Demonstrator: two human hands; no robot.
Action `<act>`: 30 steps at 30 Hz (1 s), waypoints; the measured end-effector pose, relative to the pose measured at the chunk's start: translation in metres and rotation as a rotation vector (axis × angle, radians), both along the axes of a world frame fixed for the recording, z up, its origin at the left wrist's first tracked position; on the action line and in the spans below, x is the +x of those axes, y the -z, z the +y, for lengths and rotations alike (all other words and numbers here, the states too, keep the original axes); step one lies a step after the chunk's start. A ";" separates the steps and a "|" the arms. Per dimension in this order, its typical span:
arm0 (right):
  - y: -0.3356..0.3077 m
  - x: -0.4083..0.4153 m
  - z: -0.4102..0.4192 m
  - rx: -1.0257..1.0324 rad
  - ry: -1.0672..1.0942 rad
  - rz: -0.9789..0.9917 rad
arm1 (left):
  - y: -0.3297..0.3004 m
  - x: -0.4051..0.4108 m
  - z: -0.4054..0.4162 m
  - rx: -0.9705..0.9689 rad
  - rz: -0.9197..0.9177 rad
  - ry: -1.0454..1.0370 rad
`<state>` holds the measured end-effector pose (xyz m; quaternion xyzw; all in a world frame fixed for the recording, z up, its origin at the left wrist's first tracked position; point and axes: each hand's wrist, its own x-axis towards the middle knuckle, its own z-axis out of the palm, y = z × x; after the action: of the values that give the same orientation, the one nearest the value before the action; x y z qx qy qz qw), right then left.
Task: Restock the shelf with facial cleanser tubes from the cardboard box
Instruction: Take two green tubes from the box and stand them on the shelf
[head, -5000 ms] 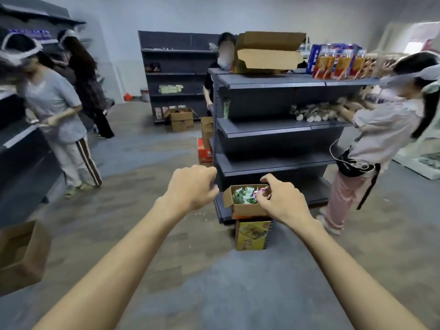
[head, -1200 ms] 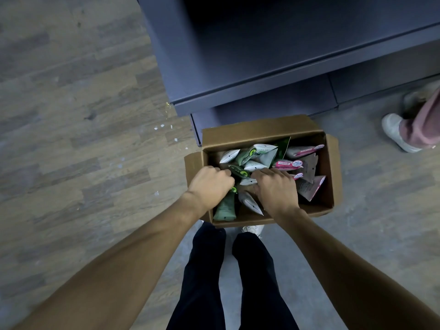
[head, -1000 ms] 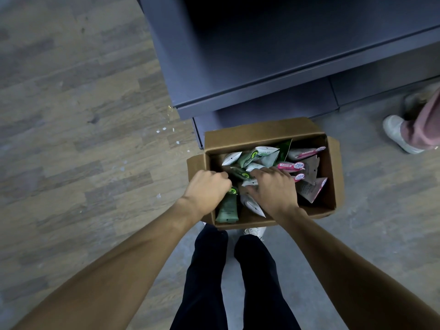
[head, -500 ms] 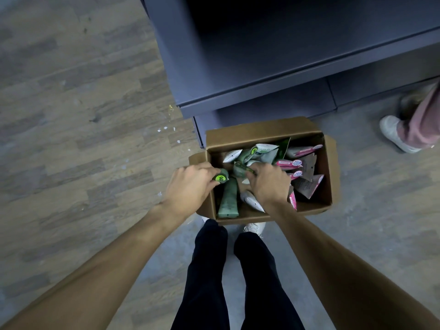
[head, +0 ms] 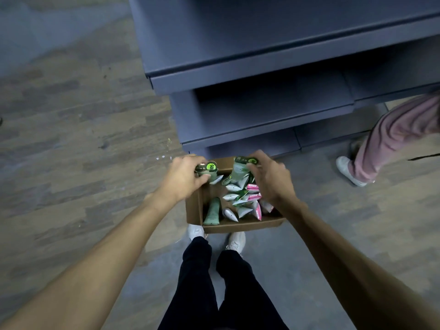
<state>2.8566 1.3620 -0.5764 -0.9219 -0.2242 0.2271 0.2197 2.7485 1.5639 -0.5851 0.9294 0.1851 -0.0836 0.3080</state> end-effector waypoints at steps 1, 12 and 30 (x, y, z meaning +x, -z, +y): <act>-0.008 0.004 -0.002 0.027 0.016 0.035 | -0.009 0.000 0.000 -0.055 -0.019 -0.017; -0.062 0.020 -0.035 0.328 0.149 0.182 | -0.076 0.009 -0.028 -0.739 -0.153 -0.252; -0.165 0.050 -0.043 0.499 -0.038 0.038 | -0.164 0.024 -0.033 -0.485 -0.401 -0.227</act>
<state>2.9065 1.3194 -0.4116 -0.8303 -0.2866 0.1863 0.4403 2.7721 1.5305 -0.4210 0.8005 0.1979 0.0940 0.5578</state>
